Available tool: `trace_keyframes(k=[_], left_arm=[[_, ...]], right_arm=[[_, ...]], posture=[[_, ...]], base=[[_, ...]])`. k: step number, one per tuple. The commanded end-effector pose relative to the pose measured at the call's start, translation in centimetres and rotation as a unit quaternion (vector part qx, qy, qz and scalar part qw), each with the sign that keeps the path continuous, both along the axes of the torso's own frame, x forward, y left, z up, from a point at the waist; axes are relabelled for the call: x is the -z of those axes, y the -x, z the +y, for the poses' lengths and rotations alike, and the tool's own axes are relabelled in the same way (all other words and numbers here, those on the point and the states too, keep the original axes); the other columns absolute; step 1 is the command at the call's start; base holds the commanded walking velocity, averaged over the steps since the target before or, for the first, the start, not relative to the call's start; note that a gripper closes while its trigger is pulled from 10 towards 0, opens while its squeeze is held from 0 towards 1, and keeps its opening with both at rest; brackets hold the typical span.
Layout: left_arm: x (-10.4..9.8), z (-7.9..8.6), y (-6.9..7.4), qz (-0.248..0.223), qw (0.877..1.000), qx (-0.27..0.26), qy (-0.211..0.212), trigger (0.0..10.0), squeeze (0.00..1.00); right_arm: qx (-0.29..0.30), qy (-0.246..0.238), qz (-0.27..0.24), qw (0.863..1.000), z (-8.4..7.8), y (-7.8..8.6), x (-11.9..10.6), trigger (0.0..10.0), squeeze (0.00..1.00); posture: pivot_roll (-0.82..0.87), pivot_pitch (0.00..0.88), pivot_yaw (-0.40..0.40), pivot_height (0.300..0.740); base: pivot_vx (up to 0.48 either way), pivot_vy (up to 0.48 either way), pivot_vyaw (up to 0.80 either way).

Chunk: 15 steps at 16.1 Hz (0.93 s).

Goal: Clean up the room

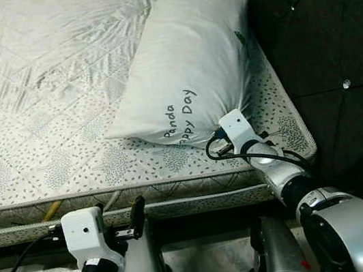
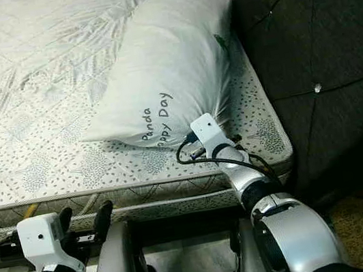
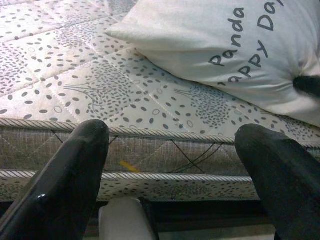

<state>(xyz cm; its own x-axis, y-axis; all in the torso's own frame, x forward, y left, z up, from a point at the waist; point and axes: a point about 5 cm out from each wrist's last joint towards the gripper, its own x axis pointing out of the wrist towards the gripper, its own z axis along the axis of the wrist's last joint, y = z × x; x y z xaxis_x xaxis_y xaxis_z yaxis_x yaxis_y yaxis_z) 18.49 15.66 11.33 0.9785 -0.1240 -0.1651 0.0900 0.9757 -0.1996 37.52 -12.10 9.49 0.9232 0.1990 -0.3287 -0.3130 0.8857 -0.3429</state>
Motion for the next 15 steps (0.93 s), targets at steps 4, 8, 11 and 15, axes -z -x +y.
trace_keyframes(k=[4,8,11,15], left_arm=[[0.1,0.3,0.4,0.006,1.000,-0.007,-0.008,10.0,0.00],[0.1,0.4,0.4,0.005,1.000,-0.011,-0.011,10.0,0.00],[0.1,0.6,0.3,0.004,1.000,-0.016,-0.015,10.0,0.00],[0.2,0.8,0.1,0.001,1.000,-0.022,-0.019,10.0,0.00]], right_arm=[[0.030,0.018,0.020,0.999,-1.0,0.3,0.8,0.0,0.00],[0.071,0.024,-0.039,0.996,-2.4,-1.0,-1.8,0.0,0.00],[0.096,0.038,-0.100,0.990,-3.7,-2.4,-5.2,0.0,0.00],[0.134,0.053,-0.162,0.976,-5.8,-3.7,-9.5,0.0,0.00]], posture=[[0.23,0.167,0.004,0.565],[0.22,0.161,0.003,0.565],[0.22,0.157,0.000,0.565],[0.21,0.148,0.000,0.565]], base=[[0.000,0.000,0.00],[0.000,0.000,0.00],[0.000,0.000,0.00],[0.000,0.000,0.00]])
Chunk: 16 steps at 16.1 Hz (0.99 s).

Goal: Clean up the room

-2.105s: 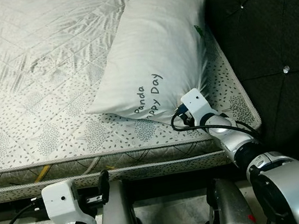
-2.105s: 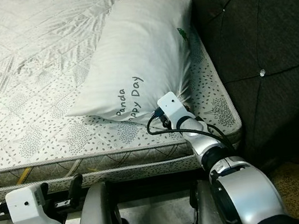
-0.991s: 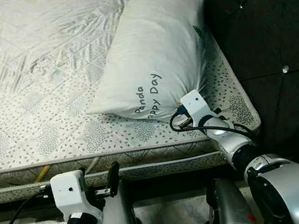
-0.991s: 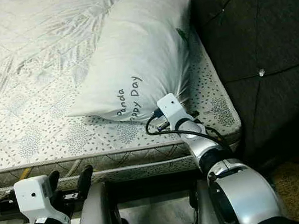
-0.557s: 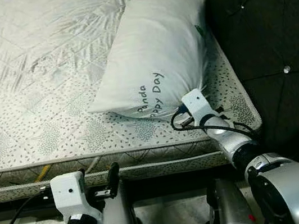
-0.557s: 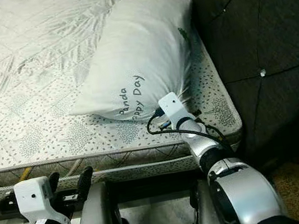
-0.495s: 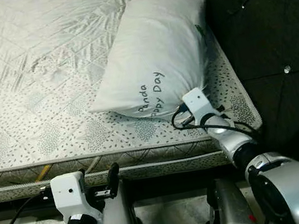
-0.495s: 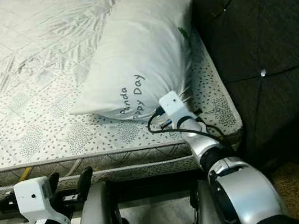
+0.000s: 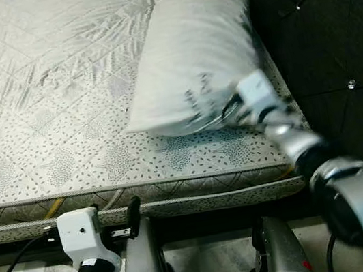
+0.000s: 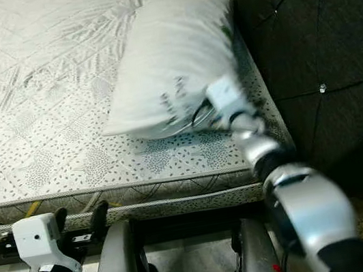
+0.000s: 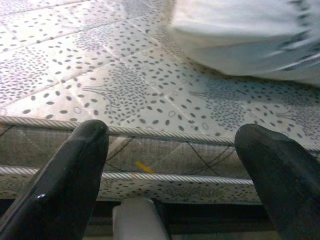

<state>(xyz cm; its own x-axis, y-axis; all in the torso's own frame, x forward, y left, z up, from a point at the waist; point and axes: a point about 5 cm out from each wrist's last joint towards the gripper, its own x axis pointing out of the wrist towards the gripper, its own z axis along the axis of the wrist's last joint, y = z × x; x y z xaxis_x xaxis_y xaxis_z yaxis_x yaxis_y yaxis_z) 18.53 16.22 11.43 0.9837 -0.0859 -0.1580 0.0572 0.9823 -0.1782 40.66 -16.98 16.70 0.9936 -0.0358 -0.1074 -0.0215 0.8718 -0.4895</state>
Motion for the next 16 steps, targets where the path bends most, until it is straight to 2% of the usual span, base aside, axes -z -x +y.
trace_keyframes(k=[1,8,16], left_arm=[[0.3,0.3,0.1,0.005,1.000,-0.005,-0.009,10.0,0.00],[0.3,0.4,-0.1,0.003,1.000,-0.006,-0.011,10.0,0.00],[0.3,0.3,-0.4,0.002,1.000,-0.001,-0.012,10.0,0.00]], right_arm=[[0.034,0.000,-0.055,0.998,-1.6,-0.6,-3.0,0.0,0.00],[0.083,0.026,-0.082,0.993,-5.4,-0.4,-4.9,0.0,0.00],[0.157,0.034,-0.072,0.984,-10.8,1.6,-3.3,0.0,0.00]], posture=[[0.21,0.145,0.001,0.565],[0.20,0.142,0.006,0.565],[0.18,0.138,0.021,0.565]], base=[[0.000,0.000,0.00],[0.000,0.000,0.00],[0.000,0.000,0.00]])
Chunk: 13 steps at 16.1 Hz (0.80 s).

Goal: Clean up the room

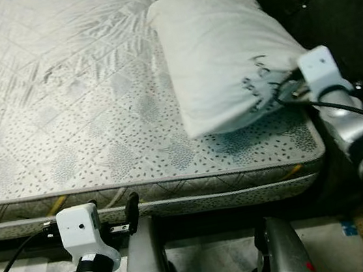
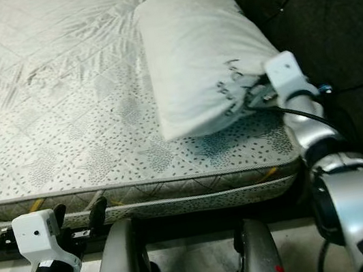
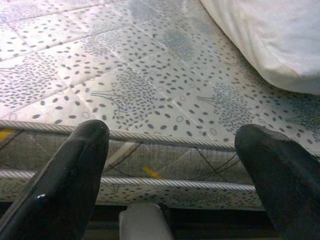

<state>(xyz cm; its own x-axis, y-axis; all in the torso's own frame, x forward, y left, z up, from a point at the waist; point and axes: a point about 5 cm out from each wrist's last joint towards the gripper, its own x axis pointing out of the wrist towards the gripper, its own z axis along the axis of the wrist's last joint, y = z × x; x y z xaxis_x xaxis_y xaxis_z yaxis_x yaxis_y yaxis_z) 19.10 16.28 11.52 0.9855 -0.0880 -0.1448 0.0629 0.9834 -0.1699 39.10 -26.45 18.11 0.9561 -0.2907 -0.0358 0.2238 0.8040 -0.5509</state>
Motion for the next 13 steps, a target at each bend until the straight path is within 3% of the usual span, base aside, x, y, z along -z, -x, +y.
trace_keyframes(k=[1,7,13], left_arm=[[0.4,0.2,0.1,0.009,1.000,-0.002,-0.008,10.0,0.00],[0.6,0.3,0.0,0.012,1.000,0.004,-0.011,10.0,0.00],[0.6,0.3,-0.4,0.010,1.000,0.010,-0.012,10.0,0.00]], right_arm=[[0.034,-0.001,-0.041,0.999,-1.7,0.3,-1.6,0.0,0.00],[0.051,-0.029,0.000,0.998,-3.3,2.8,3.4,0.0,0.00],[0.089,-0.029,-0.008,0.996,-5.8,4.9,4.7,0.0,0.00]], posture=[[0.18,0.137,0.022,0.565],[0.16,0.137,0.035,0.565],[0.15,0.132,0.051,0.565]], base=[[0.000,0.000,0.00],[0.000,0.000,0.00],[0.000,0.000,0.00]])
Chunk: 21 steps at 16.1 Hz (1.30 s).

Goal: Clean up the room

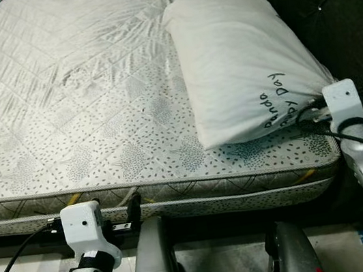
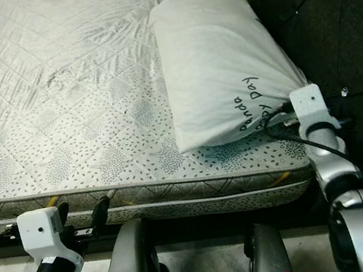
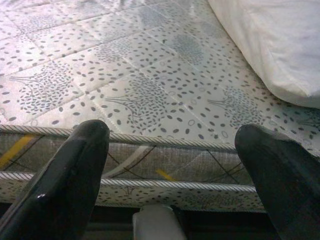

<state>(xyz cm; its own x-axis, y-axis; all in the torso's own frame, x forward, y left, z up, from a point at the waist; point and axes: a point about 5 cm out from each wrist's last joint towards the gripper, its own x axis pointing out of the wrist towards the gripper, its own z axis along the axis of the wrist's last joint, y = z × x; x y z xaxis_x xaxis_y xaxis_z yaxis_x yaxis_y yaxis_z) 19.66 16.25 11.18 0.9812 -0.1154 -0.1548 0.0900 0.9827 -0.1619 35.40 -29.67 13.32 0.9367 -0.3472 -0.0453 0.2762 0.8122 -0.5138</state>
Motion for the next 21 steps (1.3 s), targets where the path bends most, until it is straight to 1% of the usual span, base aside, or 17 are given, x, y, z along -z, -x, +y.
trace_keyframes(k=[1,2,4,5,6,7,8,10,12,13,16,18,21], left_arm=[[0.3,0.4,0.2,0.006,1.000,-0.004,-0.009,10.0,0.00],[0.3,0.4,0.1,0.006,1.000,-0.003,-0.009,10.0,0.00],[0.2,0.4,0.1,0.005,1.000,-0.002,-0.010,10.0,0.00],[0.2,0.4,0.0,0.003,1.000,-0.001,-0.009,10.0,0.00],[0.1,0.3,-0.1,0.004,1.000,0.008,0.006,10.0,0.00],[0.0,0.1,-0.2,0.003,1.000,0.014,0.009,10.0,0.00],[0.0,0.2,-0.5,0.001,1.000,0.013,0.006,10.0,0.00],[0.0,0.2,-0.6,0.001,1.000,0.012,0.005,10.0,0.00],[0.1,0.1,-0.7,0.001,1.000,0.015,0.005,10.0,0.00],[0.2,0.1,-0.7,0.001,1.000,0.016,0.004,10.0,0.00],[0.3,0.1,-0.8,0.001,1.000,0.017,0.004,10.0,0.00],[0.4,0.0,-0.9,0.002,1.000,0.019,0.004,10.0,0.00],[0.4,0.0,-1.0,0.001,1.000,0.022,0.004,10.0,0.00]], right_arm=[[0.065,-0.006,-0.008,0.998,-3.0,1.5,0.0,0.0,0.00],[0.069,-0.003,-0.010,0.998,-3.5,1.9,0.1,0.0,0.00],[0.066,-0.010,-0.013,0.998,-3.9,2.6,0.6,0.0,0.00],[0.061,-0.015,-0.017,0.998,-3.8,2.7,0.8,0.0,0.00],[0.058,-0.023,-0.027,0.998,-3.8,2.9,0.8,0.0,0.00],[0.052,-0.040,-0.039,0.997,-3.6,3.1,1.0,0.0,0.00],[0.038,-0.043,-0.048,0.997,-3.1,3.3,1.4,0.0,0.00],[0.033,-0.050,-0.053,0.997,-2.9,3.7,1.8,0.0,0.00],[0.025,-0.047,-0.054,0.997,-2.8,5.2,2.9,0.0,0.00],[0.026,-0.047,-0.057,0.997,-3.0,6.0,3.2,0.0,0.00],[0.040,-0.046,-0.054,0.997,-4.0,7.6,3.6,0.0,0.00],[0.046,-0.042,-0.049,0.997,-4.3,8.5,3.7,0.0,0.00],[0.047,-0.039,-0.052,0.997,-4.2,9.1,3.5,0.0,0.00]], posture=[[0.15,0.131,0.052,0.565],[0.14,0.131,0.055,0.565],[0.14,0.131,0.058,0.565],[0.14,0.131,0.059,0.565],[0.13,0.130,0.061,0.565],[0.13,0.130,0.062,0.565],[0.11,0.128,0.064,0.565],[0.11,0.128,0.065,0.565],[0.10,0.128,0.065,0.565],[0.10,0.125,0.066,0.565],[0.09,0.124,0.067,0.565],[0.08,0.124,0.071,0.565],[0.08,0.120,0.071,0.565]], base=[[0.000,0.000,0.00],[0.000,0.000,0.00],[0.000,0.000,0.00],[0.000,0.000,0.00],[0.000,0.000,0.00],[0.000,0.000,0.00],[0.000,0.000,0.00],[0.000,0.000,0.00],[0.000,0.000,0.00],[0.000,0.000,0.00],[0.000,0.000,0.00],[0.000,0.000,0.00],[0.000,0.000,0.00]])
